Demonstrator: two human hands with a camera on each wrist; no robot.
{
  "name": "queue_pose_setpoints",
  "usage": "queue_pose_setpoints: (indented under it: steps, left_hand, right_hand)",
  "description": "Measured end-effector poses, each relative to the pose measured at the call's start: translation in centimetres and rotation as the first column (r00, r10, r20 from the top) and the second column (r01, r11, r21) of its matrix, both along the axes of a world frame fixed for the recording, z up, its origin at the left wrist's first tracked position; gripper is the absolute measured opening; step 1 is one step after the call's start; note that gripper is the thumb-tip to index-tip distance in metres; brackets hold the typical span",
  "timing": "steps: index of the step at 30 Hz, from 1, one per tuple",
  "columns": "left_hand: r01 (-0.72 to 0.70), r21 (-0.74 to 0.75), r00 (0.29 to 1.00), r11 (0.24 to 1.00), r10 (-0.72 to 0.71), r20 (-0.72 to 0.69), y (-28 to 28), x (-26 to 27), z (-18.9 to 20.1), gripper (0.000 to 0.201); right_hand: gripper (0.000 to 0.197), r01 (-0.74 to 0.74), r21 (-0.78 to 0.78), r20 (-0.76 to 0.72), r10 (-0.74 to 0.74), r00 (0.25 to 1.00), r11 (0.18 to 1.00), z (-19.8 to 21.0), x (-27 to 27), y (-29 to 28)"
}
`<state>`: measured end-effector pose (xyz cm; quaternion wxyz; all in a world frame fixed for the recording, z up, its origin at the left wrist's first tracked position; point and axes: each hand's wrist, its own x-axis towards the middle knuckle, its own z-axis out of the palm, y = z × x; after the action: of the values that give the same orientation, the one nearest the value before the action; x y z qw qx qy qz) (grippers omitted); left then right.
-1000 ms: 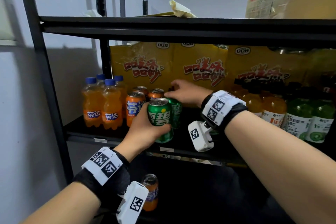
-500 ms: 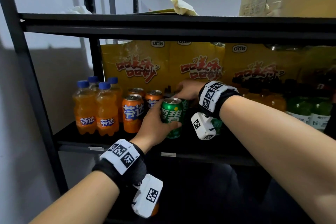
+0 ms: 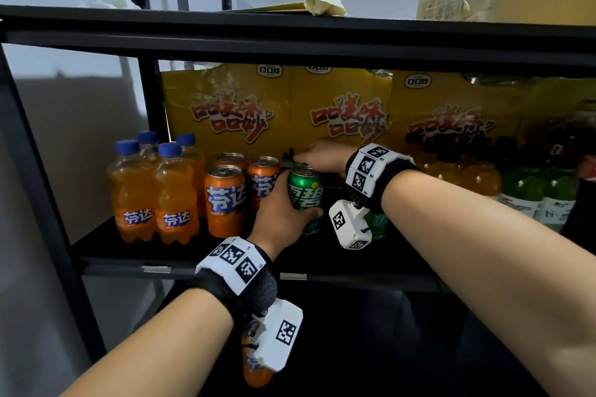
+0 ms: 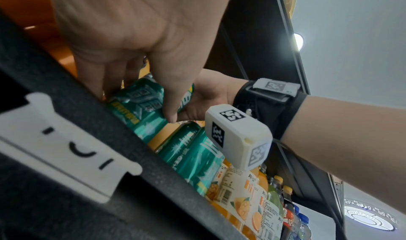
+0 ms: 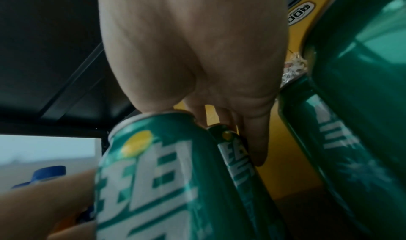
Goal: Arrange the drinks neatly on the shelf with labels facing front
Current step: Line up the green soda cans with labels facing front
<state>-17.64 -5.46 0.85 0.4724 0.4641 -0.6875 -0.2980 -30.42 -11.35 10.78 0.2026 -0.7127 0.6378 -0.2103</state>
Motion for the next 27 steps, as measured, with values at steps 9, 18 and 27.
queue_pose_setpoints:
  steps: [9,18,27]
  left_hand:
    - [-0.007,0.049,0.999,0.999,0.005,0.046,0.8,0.8,-0.2,0.078]
    - [-0.082,-0.015,0.966,0.996,0.083,0.243,3.0,2.5,-1.9,0.052]
    - [0.099,-0.159,0.81,0.982,0.014,0.587,5.7,0.2,-2.2,0.043]
  right_hand:
    - [0.045,0.007,-0.208,-0.096,-0.028,0.995,0.978,1.1,-1.3,3.9]
    - [0.014,0.118,-0.467,-0.138,-0.204,0.969,0.877,-2.7,-5.0,12.8]
    - [0.055,0.297,-0.43,0.042,-0.31,0.95,0.852,-7.5,-9.2,14.1]
